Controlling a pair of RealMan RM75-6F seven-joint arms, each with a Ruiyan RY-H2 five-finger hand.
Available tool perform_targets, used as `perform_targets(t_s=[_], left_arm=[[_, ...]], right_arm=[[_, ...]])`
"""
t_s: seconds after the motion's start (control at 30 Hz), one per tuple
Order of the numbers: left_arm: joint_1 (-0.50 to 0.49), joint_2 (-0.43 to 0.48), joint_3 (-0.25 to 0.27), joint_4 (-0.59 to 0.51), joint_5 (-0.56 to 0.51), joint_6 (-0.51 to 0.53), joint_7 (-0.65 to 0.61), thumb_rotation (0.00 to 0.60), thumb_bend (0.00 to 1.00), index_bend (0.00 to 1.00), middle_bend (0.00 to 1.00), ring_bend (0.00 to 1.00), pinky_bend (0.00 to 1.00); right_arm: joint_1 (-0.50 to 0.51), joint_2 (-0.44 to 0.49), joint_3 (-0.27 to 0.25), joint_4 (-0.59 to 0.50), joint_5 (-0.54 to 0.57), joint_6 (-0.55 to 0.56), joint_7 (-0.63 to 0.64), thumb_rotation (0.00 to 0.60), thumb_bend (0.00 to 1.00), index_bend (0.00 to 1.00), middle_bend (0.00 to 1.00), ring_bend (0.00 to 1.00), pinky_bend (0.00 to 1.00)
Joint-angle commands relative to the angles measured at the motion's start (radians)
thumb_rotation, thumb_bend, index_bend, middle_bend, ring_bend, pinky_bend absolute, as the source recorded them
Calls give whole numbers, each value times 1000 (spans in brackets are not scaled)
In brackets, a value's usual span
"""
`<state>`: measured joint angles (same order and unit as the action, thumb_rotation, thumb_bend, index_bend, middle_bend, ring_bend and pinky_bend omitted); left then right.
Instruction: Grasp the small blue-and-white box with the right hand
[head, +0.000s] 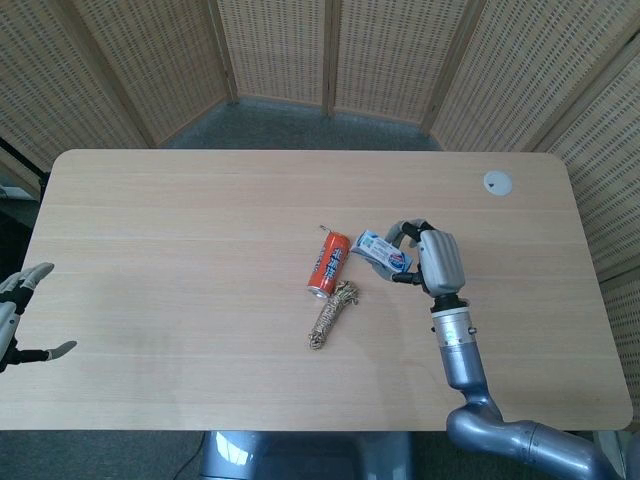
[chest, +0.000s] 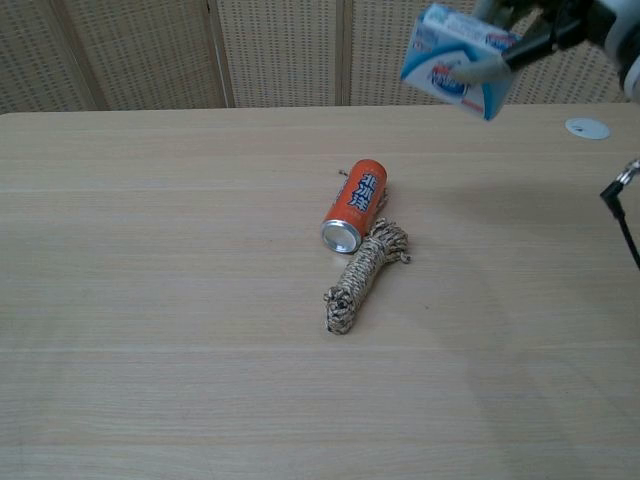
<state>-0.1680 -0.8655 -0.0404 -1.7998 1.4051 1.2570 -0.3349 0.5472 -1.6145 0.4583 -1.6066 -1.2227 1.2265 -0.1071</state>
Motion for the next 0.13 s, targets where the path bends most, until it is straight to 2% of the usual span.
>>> perform_targets(t_s=[0.03, 0.13], left_arm=[[-1, 1, 1, 1, 7, 0, -5, 600, 0, 0, 0, 0, 0], [-2, 0, 4, 3, 12, -3, -8, 600, 0, 0, 0, 0, 0]], right_arm=[[19, 105, 80, -168, 54, 40, -121, 600, 0, 514, 622, 386, 507], [24, 131, 91, -221, 80, 54, -160, 600, 0, 512, 620, 386, 507]])
